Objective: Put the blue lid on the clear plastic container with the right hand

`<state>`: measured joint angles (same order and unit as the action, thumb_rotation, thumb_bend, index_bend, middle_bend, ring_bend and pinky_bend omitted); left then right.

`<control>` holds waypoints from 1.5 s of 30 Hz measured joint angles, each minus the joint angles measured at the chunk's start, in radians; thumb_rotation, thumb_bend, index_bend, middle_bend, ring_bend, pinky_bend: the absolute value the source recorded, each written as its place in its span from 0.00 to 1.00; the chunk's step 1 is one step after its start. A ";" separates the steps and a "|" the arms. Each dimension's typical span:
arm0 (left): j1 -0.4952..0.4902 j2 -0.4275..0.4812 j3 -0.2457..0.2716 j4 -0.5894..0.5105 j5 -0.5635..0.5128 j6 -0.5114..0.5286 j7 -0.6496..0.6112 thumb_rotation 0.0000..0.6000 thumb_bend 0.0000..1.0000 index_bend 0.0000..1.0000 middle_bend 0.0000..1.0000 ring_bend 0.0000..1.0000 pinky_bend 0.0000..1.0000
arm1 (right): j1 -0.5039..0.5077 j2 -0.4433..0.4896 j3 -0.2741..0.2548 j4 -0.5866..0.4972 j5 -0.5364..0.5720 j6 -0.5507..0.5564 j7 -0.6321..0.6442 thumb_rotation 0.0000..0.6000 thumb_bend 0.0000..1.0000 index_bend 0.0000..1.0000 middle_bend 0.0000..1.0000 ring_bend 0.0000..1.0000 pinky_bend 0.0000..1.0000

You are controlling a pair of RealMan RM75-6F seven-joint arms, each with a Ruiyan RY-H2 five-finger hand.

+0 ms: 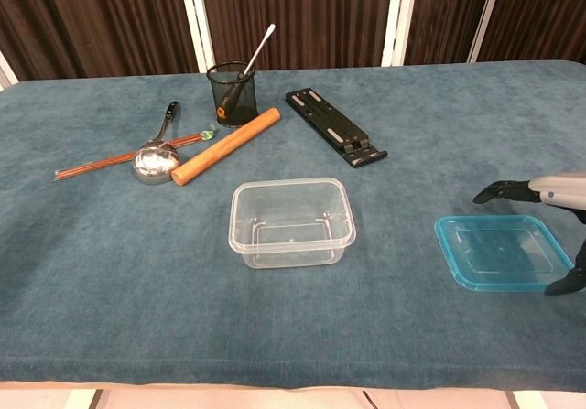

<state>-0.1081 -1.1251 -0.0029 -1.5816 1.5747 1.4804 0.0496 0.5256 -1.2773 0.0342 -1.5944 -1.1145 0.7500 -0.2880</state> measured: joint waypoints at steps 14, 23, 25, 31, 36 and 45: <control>-0.004 0.001 -0.001 0.003 -0.004 -0.007 -0.005 1.00 0.43 0.00 0.00 0.00 0.06 | 0.049 -0.049 -0.016 0.032 0.092 -0.001 -0.058 1.00 0.15 0.16 0.04 0.00 0.00; -0.006 -0.001 -0.004 0.002 -0.015 -0.012 -0.001 1.00 0.43 0.00 0.00 0.00 0.06 | 0.074 -0.068 -0.031 0.050 0.127 -0.006 -0.079 1.00 0.15 0.18 0.06 0.00 0.00; -0.006 -0.001 -0.004 0.002 -0.015 -0.012 -0.001 1.00 0.43 0.00 0.00 0.00 0.06 | 0.077 -0.070 -0.035 0.050 0.133 -0.003 -0.083 1.00 0.15 0.19 0.06 0.00 0.00; -0.005 0.000 -0.003 0.003 -0.012 -0.008 -0.005 1.00 0.43 0.00 0.00 0.00 0.06 | 0.085 -0.073 -0.044 0.047 0.149 0.003 -0.094 1.00 0.15 0.28 0.14 0.01 0.00; -0.004 0.001 -0.002 0.003 -0.009 -0.005 -0.009 1.00 0.43 0.00 0.00 0.00 0.06 | 0.092 -0.076 -0.053 0.041 0.165 0.012 -0.111 1.00 0.15 0.37 0.20 0.06 0.00; -0.002 0.002 -0.001 0.005 -0.006 0.000 -0.015 1.00 0.43 0.00 0.00 0.00 0.06 | 0.098 -0.076 -0.060 0.027 0.179 0.035 -0.121 1.00 0.15 0.48 0.30 0.14 0.02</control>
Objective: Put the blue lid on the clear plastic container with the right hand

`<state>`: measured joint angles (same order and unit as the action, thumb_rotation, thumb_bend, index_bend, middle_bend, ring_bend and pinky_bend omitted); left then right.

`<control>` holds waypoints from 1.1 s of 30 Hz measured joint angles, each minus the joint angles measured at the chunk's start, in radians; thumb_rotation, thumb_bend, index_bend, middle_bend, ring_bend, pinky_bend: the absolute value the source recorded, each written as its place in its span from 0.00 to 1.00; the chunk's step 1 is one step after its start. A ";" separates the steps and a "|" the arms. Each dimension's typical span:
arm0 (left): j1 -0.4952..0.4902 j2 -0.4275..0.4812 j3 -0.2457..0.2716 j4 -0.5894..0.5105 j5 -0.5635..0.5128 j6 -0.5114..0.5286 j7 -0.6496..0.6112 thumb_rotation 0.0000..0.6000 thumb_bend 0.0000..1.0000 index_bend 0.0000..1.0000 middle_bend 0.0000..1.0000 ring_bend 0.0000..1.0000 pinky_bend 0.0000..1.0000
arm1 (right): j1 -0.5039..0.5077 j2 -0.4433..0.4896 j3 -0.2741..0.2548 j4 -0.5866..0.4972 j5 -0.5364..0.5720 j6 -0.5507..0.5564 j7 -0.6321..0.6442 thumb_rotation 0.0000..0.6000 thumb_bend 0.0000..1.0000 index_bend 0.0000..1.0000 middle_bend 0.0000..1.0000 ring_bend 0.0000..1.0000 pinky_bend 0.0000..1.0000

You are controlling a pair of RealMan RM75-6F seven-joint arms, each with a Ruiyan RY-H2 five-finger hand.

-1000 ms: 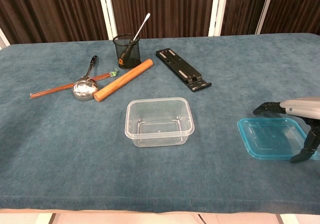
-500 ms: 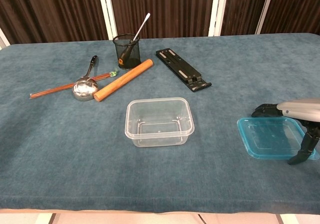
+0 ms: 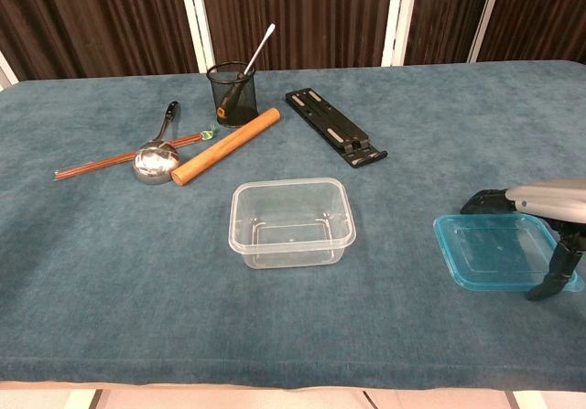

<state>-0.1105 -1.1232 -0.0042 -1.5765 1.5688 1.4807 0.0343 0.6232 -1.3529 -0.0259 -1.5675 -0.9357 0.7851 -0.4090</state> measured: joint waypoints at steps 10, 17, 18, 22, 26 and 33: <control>0.000 0.000 0.001 0.001 0.001 0.001 -0.003 1.00 0.43 0.00 0.00 0.00 0.06 | -0.005 0.000 -0.004 -0.011 -0.022 0.038 -0.002 1.00 0.15 0.68 0.43 0.29 0.08; 0.000 0.000 0.000 0.002 0.002 0.002 -0.004 1.00 0.43 0.00 0.00 0.00 0.06 | -0.008 -0.002 -0.003 -0.013 -0.032 0.061 -0.006 1.00 0.15 0.75 0.48 0.35 0.13; 0.000 0.000 0.000 0.002 0.002 0.002 -0.004 1.00 0.43 0.00 0.00 0.00 0.06 | -0.009 -0.002 -0.003 -0.013 -0.033 0.064 -0.006 1.00 0.15 0.76 0.49 0.36 0.13; 0.000 0.000 0.001 0.002 0.002 0.001 -0.004 1.00 0.43 0.00 0.00 0.00 0.06 | -0.011 -0.005 -0.001 -0.013 -0.039 0.072 -0.006 1.00 0.17 0.81 0.53 0.40 0.17; 0.000 0.000 0.000 0.002 0.001 0.002 -0.004 1.00 0.43 0.00 0.00 0.00 0.06 | -0.016 -0.009 0.003 -0.012 -0.056 0.093 -0.004 1.00 0.19 0.87 0.57 0.46 0.23; 0.001 0.000 0.001 0.001 0.002 0.003 -0.006 1.00 0.43 0.00 0.00 0.00 0.06 | -0.032 0.000 0.017 -0.027 -0.130 0.141 0.037 1.00 0.22 0.91 0.60 0.48 0.25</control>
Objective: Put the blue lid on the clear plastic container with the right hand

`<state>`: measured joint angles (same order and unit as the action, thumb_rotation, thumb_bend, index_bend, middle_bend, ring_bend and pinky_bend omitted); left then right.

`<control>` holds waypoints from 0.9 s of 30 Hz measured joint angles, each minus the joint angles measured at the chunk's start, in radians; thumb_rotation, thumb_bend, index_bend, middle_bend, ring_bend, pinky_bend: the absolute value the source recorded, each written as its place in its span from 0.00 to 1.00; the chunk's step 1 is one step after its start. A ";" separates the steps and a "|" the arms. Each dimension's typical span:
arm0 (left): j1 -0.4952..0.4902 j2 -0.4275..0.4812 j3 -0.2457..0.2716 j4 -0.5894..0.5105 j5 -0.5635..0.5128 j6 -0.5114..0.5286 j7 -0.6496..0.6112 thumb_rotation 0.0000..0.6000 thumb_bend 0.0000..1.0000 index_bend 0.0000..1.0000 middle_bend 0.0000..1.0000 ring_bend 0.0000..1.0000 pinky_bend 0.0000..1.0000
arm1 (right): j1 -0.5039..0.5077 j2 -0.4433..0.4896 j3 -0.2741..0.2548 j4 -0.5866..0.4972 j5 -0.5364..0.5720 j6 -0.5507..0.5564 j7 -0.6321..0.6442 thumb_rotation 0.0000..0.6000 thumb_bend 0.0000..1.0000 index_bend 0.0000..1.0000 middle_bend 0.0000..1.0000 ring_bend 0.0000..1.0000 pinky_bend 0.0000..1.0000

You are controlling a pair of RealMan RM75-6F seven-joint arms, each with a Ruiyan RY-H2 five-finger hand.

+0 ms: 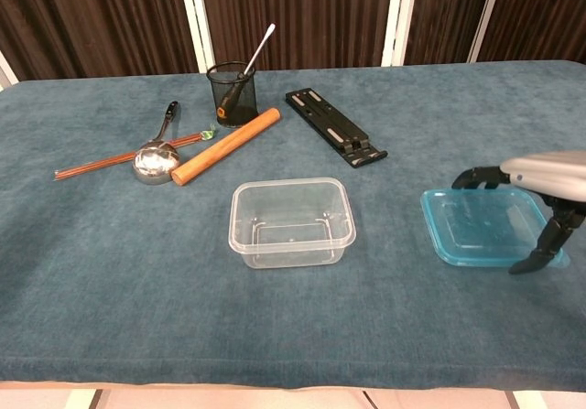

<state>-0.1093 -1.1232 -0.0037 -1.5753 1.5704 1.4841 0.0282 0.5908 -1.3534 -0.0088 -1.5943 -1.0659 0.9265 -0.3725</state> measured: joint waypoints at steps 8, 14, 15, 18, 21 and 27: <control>0.000 -0.001 -0.001 0.000 0.001 0.001 0.001 1.00 0.43 0.00 0.00 0.00 0.06 | -0.004 0.078 0.043 -0.112 -0.083 0.034 0.077 1.00 0.22 0.91 0.60 0.48 0.25; -0.003 -0.003 0.000 0.000 0.000 -0.005 0.009 1.00 0.43 0.00 0.00 0.00 0.06 | 0.023 0.107 0.090 -0.221 -0.097 0.048 0.057 1.00 0.22 0.90 0.60 0.48 0.24; -0.003 -0.003 0.001 0.000 0.001 -0.006 0.010 1.00 0.43 0.00 0.00 0.00 0.06 | 0.031 0.106 0.096 -0.232 -0.091 0.046 0.044 1.00 0.22 0.90 0.60 0.48 0.24; -0.003 -0.002 0.000 -0.001 0.001 -0.005 0.009 1.00 0.43 0.00 0.00 0.00 0.06 | 0.066 0.095 0.114 -0.260 -0.047 0.031 -0.014 1.00 0.22 0.89 0.60 0.48 0.24; -0.003 -0.002 0.001 0.000 -0.001 -0.006 0.008 1.00 0.43 0.00 0.00 0.00 0.06 | 0.109 0.064 0.128 -0.274 0.017 0.019 -0.092 1.00 0.22 0.89 0.60 0.48 0.24; -0.001 0.000 0.002 0.000 0.002 -0.001 0.004 1.00 0.43 0.00 0.00 0.00 0.06 | 0.196 -0.048 0.153 -0.267 0.177 0.024 -0.226 1.00 0.22 0.89 0.60 0.48 0.24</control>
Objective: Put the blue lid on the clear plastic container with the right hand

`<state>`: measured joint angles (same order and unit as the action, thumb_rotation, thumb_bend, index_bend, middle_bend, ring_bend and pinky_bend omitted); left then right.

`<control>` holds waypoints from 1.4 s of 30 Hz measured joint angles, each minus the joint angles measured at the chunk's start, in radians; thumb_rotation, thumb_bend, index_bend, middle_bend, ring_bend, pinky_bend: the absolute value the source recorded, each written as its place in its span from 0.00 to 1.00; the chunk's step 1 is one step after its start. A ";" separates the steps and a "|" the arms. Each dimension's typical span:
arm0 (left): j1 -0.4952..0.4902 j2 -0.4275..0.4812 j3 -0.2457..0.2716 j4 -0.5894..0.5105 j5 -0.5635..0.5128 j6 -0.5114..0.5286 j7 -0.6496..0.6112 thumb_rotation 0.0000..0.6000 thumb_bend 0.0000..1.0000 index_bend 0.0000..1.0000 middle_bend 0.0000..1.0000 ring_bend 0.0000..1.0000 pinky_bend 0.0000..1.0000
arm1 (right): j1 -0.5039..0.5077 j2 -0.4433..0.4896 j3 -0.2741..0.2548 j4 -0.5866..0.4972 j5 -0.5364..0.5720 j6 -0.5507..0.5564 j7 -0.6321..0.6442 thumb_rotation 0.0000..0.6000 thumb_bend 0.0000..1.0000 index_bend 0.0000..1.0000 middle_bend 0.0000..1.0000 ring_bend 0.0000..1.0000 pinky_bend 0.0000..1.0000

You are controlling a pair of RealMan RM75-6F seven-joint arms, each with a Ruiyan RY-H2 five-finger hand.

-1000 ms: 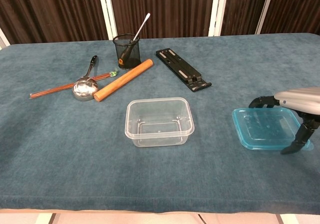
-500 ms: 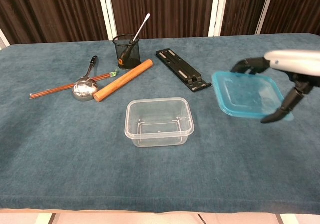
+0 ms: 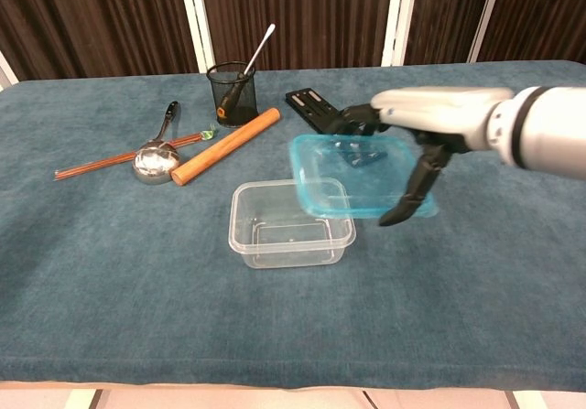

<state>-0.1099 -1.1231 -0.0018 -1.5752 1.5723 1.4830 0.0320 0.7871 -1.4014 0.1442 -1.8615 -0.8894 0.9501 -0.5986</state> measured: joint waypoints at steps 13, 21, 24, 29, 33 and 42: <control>0.002 0.006 -0.001 0.000 -0.003 0.000 -0.012 1.00 0.43 0.00 0.00 0.00 0.06 | 0.091 -0.144 0.026 0.091 0.150 0.034 -0.039 1.00 0.22 0.89 0.60 0.48 0.24; 0.003 0.006 0.000 0.000 0.000 0.004 -0.013 1.00 0.43 0.00 0.00 0.00 0.06 | 0.099 -0.186 0.021 0.130 0.139 0.032 0.003 1.00 0.22 0.89 0.60 0.48 0.24; 0.003 0.006 0.001 0.000 0.002 0.004 -0.013 1.00 0.43 0.00 0.00 0.00 0.06 | 0.103 -0.198 0.019 0.139 0.137 0.031 0.009 1.00 0.22 0.89 0.60 0.48 0.24; 0.004 0.007 0.002 0.000 0.004 0.005 -0.013 1.00 0.43 0.00 0.00 0.00 0.06 | 0.112 -0.213 0.019 0.151 0.141 0.032 0.012 1.00 0.22 0.89 0.60 0.48 0.24; 0.004 0.006 0.002 0.000 0.004 0.006 -0.012 1.00 0.43 0.00 0.00 0.00 0.06 | 0.120 -0.223 0.021 0.160 0.156 0.030 0.012 1.00 0.22 0.89 0.60 0.48 0.24; 0.006 0.008 0.003 0.000 0.005 0.007 -0.015 1.00 0.43 0.00 0.00 0.00 0.06 | 0.146 -0.254 0.030 0.188 0.190 0.031 -0.002 1.00 0.22 0.88 0.60 0.48 0.24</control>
<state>-0.1042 -1.1153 0.0013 -1.5755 1.5771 1.4898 0.0168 0.9327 -1.6559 0.1738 -1.6734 -0.6996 0.9812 -0.6004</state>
